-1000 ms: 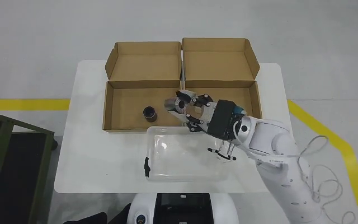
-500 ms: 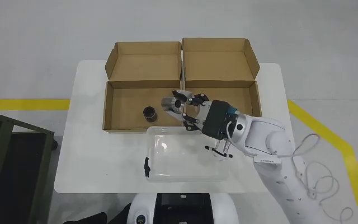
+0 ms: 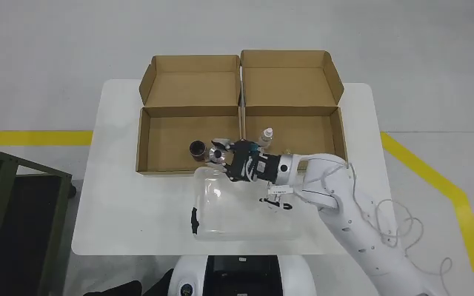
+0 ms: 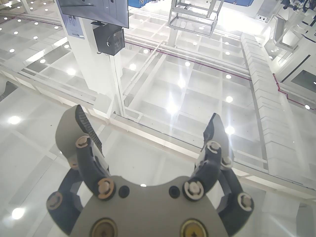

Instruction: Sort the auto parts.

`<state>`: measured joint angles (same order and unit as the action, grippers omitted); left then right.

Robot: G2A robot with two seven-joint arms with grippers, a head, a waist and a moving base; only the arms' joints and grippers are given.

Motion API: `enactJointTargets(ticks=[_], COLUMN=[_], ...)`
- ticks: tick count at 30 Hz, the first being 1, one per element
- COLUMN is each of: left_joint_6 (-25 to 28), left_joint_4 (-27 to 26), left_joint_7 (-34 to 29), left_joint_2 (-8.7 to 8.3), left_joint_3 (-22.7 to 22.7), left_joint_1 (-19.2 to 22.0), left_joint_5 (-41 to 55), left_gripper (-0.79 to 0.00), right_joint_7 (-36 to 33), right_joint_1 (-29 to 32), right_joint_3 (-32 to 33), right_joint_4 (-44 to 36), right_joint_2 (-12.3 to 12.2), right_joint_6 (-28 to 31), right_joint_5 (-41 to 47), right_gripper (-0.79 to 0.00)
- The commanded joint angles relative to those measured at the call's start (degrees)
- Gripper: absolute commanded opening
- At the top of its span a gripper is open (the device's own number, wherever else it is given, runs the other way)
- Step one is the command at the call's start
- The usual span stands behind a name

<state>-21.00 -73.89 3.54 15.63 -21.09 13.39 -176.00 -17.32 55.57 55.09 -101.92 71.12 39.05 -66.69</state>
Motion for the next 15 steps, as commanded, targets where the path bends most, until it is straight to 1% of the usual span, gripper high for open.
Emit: enactJointTargets(ticks=[1,15], left_joint_6=[0.0,0.0], left_joint_4=[0.0,0.0], left_joint_7=[0.0,0.0], left_joint_2=[0.0,0.0], left_joint_3=[0.0,0.0], left_joint_1=[0.0,0.0], left_joint_5=[0.0,0.0], left_gripper=[0.0,0.0], right_joint_7=[-0.33,-5.05], right_joint_1=[-0.93,-7.22], right_joint_3=[-0.99,-5.14], right_joint_4=[2.26,11.96], right_joint_2=[0.24,1.75], right_joint_6=[-0.19,-2.82], right_joint_5=[-0.28,-2.8], right_gripper=[-0.785,-0.785])
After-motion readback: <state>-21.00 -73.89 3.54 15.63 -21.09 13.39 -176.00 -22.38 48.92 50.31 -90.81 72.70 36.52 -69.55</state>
